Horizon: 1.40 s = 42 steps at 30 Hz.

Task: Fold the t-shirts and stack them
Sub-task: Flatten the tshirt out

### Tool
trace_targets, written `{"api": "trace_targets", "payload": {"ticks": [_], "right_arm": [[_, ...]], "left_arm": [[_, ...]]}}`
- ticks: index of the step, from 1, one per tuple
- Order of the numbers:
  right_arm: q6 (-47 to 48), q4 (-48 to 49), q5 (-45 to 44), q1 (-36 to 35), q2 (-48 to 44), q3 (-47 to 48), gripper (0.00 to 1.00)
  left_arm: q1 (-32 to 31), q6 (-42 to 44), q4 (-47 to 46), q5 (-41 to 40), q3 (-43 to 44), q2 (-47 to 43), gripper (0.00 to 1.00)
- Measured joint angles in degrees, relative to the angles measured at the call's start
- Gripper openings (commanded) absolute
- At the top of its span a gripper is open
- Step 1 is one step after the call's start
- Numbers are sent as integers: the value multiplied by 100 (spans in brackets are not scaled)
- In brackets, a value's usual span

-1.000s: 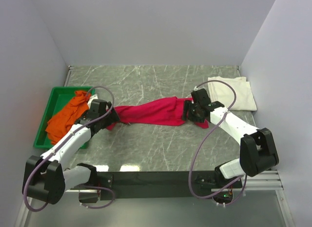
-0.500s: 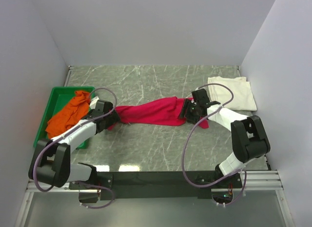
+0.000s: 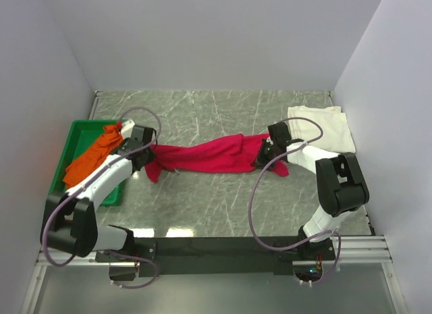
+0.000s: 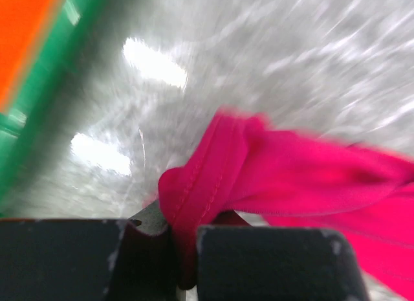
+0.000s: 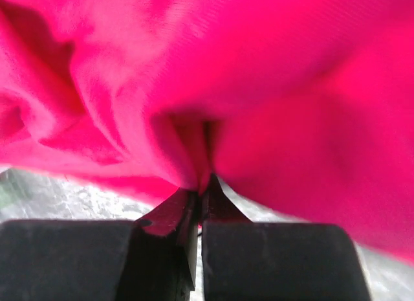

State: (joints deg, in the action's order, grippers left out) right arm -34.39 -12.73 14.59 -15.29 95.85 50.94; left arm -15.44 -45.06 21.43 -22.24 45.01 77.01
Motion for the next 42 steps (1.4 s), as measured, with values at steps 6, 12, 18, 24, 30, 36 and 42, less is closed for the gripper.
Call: {"api": "trace_targets", "payload": {"ticks": [6, 12, 18, 24, 30, 36, 42], "right_arm": [[149, -1222, -435, 382, -407, 1405, 0], [326, -1801, -621, 658, -404, 4590, 0], [494, -1429, -636, 809, -1165, 4752, 0], [649, -1049, -592, 997, -1692, 4159, 0], [673, -730, -476, 1034, -2380, 2629, 0], [153, -791, -378, 1062, -3274, 267, 0], [-284, -1187, -376, 1088, -3985, -1532, 35]], "left_arm": [[431, 544, 841, 39, 1609, -590, 1], [1172, 780, 1410, 1067, 4503, 426, 1], [1384, 809, 1360, 2098, 5307, 553, 1], [1591, 776, 1281, 2793, 5263, 212, 1], [1633, 444, 944, 3163, 3405, -962, 1], [1663, -133, 1054, 3340, 719, -2288, 1], [1681, -798, 1416, 3748, -1318, -3801, 16]]}}
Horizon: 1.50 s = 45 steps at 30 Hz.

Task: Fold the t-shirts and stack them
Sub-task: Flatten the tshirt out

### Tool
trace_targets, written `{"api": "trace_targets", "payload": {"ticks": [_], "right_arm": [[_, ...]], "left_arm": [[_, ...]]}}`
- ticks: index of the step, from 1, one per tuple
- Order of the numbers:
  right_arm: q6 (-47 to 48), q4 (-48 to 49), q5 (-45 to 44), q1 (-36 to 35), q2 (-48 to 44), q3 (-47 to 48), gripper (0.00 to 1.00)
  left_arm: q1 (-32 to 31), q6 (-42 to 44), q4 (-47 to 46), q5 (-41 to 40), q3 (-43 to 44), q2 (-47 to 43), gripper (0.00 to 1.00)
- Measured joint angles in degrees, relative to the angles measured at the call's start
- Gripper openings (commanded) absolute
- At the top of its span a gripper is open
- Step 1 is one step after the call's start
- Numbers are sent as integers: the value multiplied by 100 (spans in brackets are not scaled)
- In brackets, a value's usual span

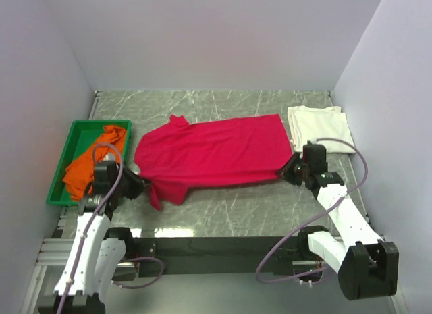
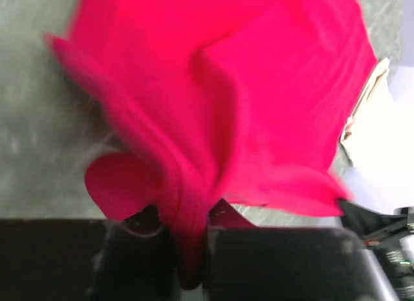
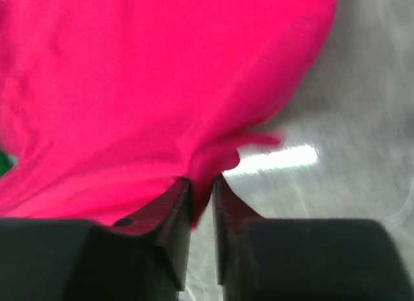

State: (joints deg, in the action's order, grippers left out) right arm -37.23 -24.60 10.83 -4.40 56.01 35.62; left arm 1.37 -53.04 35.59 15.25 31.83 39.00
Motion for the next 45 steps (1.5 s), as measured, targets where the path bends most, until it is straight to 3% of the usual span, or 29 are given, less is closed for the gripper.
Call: {"api": "trace_targets", "payload": {"ticks": [2, 4, 6, 8, 11, 15, 20, 23, 30, 36, 40, 45], "right_arm": [[-109, -118, 28, 22, -146, -341, 43], [-240, -260, 39, 48, -302, -614, 56], [-286, -389, 17, 59, -505, -769, 65], [-334, -542, -63, 59, -835, -837, 69], [-247, -566, -142, 59, -1303, -798, 71], [146, -590, -66, -116, -1113, -361, 69], [555, -483, -280, -1421, -243, 380, 66], [557, -444, -407, -1722, 205, 479, 65], [415, -481, -807, -1408, 1005, 428, 65], [291, -627, -966, -730, 544, -33, 61], [247, -778, -914, -17, 304, -398, 55], [127, -890, -640, 149, 350, -463, 47]], "left_arm": [[7, -212, 214, 59, -417, -442, 25], [11, -326, 420, 79, -590, -678, 65], [11, -428, 570, 96, -605, -765, 88], [11, -463, 697, 39, -573, -809, 94], [4, -330, 1093, -234, -118, -734, 96], [-13, 92, 1322, -780, 938, -455, 96], [-24, 704, 1088, -1058, 1661, 122, 92], [-33, 911, 931, -925, 1622, 662, 86], [-684, 986, 199, -750, 1281, 1912, 82], [-1473, 789, -564, -909, 1270, 2990, 77], [-1532, 664, -968, -1051, 1268, 3504, 77], [-1532, 699, -1180, -1130, 1340, 3963, 77]]}}
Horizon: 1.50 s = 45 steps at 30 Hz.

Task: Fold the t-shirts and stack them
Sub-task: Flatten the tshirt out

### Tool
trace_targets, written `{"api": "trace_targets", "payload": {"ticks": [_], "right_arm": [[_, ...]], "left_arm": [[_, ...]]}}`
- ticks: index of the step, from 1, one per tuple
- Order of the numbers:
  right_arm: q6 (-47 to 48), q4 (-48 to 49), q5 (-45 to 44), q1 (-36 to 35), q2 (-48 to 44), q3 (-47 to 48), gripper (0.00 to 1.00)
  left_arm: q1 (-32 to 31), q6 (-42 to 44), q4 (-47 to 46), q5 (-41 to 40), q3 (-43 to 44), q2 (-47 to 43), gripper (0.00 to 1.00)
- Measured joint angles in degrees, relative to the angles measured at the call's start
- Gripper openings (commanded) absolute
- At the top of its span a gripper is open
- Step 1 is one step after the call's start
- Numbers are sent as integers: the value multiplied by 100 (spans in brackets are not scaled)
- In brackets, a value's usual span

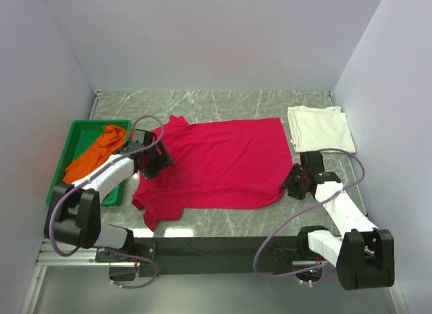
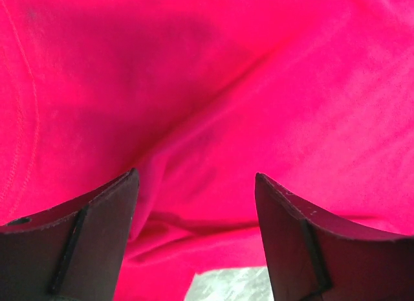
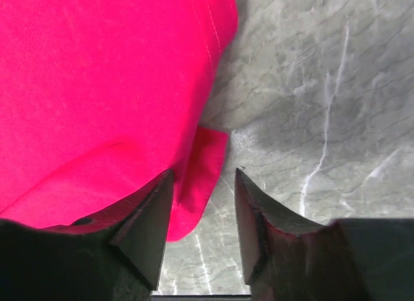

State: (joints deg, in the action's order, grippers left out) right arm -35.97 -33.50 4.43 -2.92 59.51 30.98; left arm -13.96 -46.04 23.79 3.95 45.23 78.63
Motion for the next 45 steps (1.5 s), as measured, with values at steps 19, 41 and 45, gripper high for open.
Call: {"api": "trace_targets", "payload": {"ticks": [19, 41, 45], "right_arm": [[-238, 466, 505, 199, 656, -310, 10], [-1163, -3027, -1071, 205, -1681, 835, 50], [-1069, -3123, -907, 201, -2020, 901, 60]], "left_arm": [[2, 1012, 0, -1303, 428, -846, 78], [997, 1204, 7, -1207, 374, -1705, 78], [1049, 1222, 2, -1021, 374, -1698, 79]]}}
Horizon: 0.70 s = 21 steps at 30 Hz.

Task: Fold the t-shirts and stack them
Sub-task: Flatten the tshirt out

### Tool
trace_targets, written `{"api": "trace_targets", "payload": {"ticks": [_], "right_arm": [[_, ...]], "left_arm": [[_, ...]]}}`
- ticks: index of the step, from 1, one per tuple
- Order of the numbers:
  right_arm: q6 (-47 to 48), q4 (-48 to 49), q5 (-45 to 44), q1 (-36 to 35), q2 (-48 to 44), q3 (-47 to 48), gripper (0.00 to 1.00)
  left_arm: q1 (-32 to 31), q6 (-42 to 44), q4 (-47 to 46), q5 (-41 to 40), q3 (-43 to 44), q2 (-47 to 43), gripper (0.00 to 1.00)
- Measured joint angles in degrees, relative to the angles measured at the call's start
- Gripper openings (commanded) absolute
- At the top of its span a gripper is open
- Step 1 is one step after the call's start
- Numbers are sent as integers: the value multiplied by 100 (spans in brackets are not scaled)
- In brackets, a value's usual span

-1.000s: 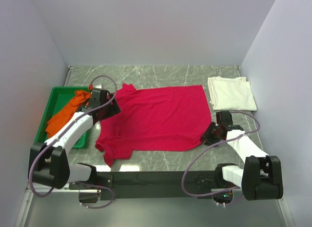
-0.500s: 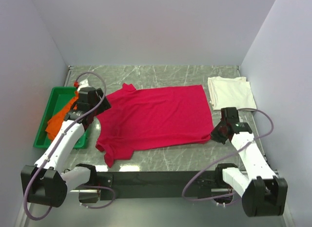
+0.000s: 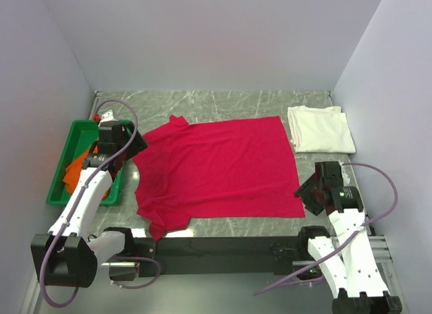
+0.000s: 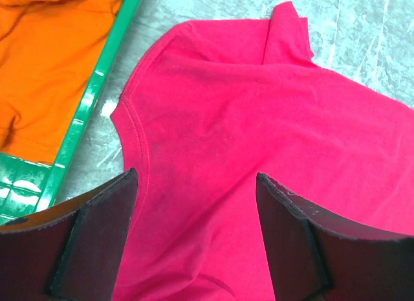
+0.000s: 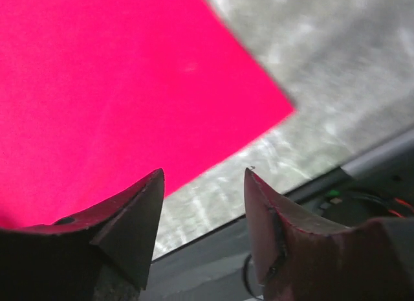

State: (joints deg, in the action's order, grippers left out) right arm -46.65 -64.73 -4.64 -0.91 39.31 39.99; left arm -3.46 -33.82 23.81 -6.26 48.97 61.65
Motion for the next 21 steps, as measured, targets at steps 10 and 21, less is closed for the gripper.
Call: {"api": "trace_targets", "payload": {"ticks": [10, 21], "right_arm": [[686, 1749, 542, -2111, 1366, 361, 57], [2055, 3141, 168, -2387, 4607, 2229, 56]], "left_arm": [[28, 13, -48, 273, -59, 345, 81], [-238, -107, -79, 490, -63, 1541, 72]]}}
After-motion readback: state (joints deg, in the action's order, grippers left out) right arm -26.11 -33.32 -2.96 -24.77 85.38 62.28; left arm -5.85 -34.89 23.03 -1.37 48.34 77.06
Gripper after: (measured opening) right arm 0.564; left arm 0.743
